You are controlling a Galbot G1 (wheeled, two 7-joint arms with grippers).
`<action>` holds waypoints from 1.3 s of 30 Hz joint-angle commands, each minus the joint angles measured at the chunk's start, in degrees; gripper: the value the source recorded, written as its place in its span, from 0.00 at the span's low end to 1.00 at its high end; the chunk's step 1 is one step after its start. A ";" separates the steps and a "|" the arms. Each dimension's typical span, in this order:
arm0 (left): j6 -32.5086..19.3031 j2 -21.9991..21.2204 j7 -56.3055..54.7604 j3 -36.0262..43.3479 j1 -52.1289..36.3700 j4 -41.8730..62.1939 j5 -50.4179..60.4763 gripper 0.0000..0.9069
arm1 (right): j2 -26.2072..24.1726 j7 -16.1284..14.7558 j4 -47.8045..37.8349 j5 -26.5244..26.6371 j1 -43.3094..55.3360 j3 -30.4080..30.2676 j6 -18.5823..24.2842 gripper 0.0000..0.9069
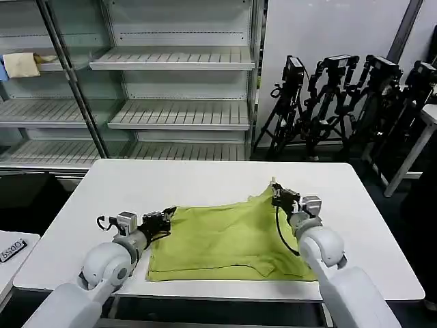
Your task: Fold and organize the clothes.
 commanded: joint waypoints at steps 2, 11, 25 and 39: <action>0.31 1.16 0.43 -4.63 7.04 -5.75 -1.47 0.07 | -1.57 -1.01 12.10 0.41 -15.15 8.76 0.35 0.00; -0.02 1.79 1.09 -6.38 10.88 -8.45 1.30 0.06 | -1.52 -2.65 17.59 -0.12 -25.34 14.83 0.88 0.00; -0.12 1.36 2.27 -5.76 18.57 -9.64 8.99 0.07 | 1.34 -2.87 15.63 -2.89 -30.15 14.47 1.68 0.00; -0.47 -0.48 2.51 -4.05 17.66 -7.77 14.64 1.00 | 3.33 -2.31 12.79 -7.15 -28.22 11.60 -0.90 1.00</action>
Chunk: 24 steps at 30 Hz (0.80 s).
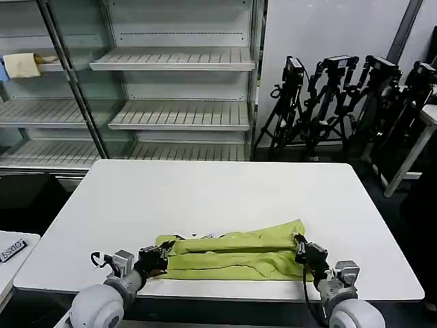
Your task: Fold and organize the clothes.
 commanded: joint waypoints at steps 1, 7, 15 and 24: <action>-0.60 -0.85 -0.23 0.31 1.04 -0.09 4.16 1.00 | 0.58 -0.17 -0.47 -3.60 -1.10 -0.46 -0.76 1.00; -1.47 -1.58 -1.55 -0.97 0.79 -1.62 2.76 1.00 | 0.17 0.29 2.63 -4.02 -2.55 0.54 0.74 1.00; -3.55 -5.79 -7.43 -3.89 4.62 -3.63 -1.47 1.00 | 0.52 1.06 6.89 -4.75 -6.42 2.82 2.30 1.00; -5.86 -12.98 -11.87 -3.88 9.12 -1.55 -1.70 1.00 | 1.03 1.52 8.56 -4.80 -8.09 4.00 2.96 1.00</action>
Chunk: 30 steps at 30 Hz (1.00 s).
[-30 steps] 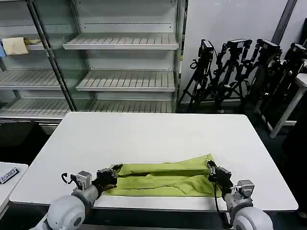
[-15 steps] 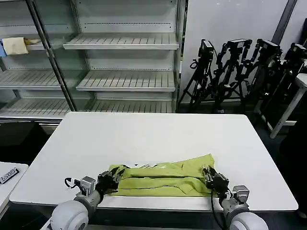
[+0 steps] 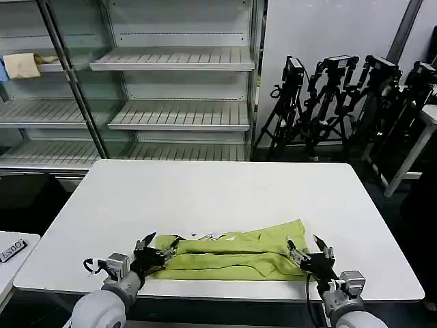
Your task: Fold and organize the clothes.
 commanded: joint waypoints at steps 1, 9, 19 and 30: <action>-3.00 -7.80 -5.91 -0.38 5.36 0.94 -1.03 1.00 | 0.32 0.28 2.48 -0.49 -2.01 0.97 0.58 1.00; -4.31 -10.49 -5.89 1.85 5.36 2.98 0.51 1.00 | 0.64 0.53 2.82 -0.61 -2.44 0.86 0.67 1.00; -6.36 -11.84 -5.06 2.96 6.20 3.24 0.26 0.06 | 1.00 0.65 3.49 -0.72 -3.18 1.18 0.92 1.00; -9.04 -11.01 -4.88 0.21 4.93 3.24 -2.31 0.06 | 1.78 1.21 3.26 -0.75 -2.49 0.59 1.21 1.00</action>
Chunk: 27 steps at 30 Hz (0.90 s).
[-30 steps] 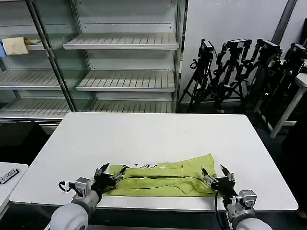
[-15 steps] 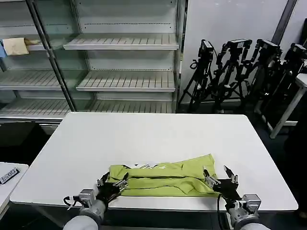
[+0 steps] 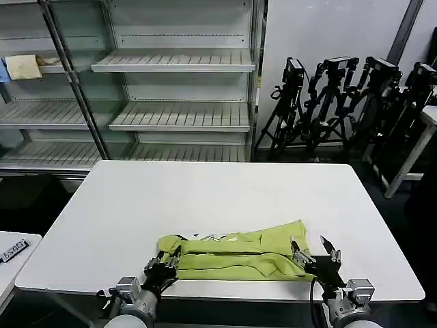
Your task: Fold and organize the clothes.
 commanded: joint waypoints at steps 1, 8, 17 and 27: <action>-1.98 -0.17 -0.32 -2.46 -0.50 0.35 -3.49 0.06 | 0.23 0.16 0.35 -0.03 -0.03 -0.14 0.09 1.00; -1.86 2.53 -0.49 -9.12 -1.28 -0.49 -8.32 0.06 | 0.39 0.35 0.75 0.20 -0.11 0.20 0.15 1.00; -0.41 8.87 -0.07 -18.36 -2.68 -0.59 -14.98 0.06 | 0.28 0.46 1.30 0.70 -0.16 0.74 0.20 1.00; 0.40 17.42 1.89 -27.12 -4.72 4.71 -19.93 0.06 | 0.06 0.43 1.63 1.23 -0.13 1.41 0.16 1.00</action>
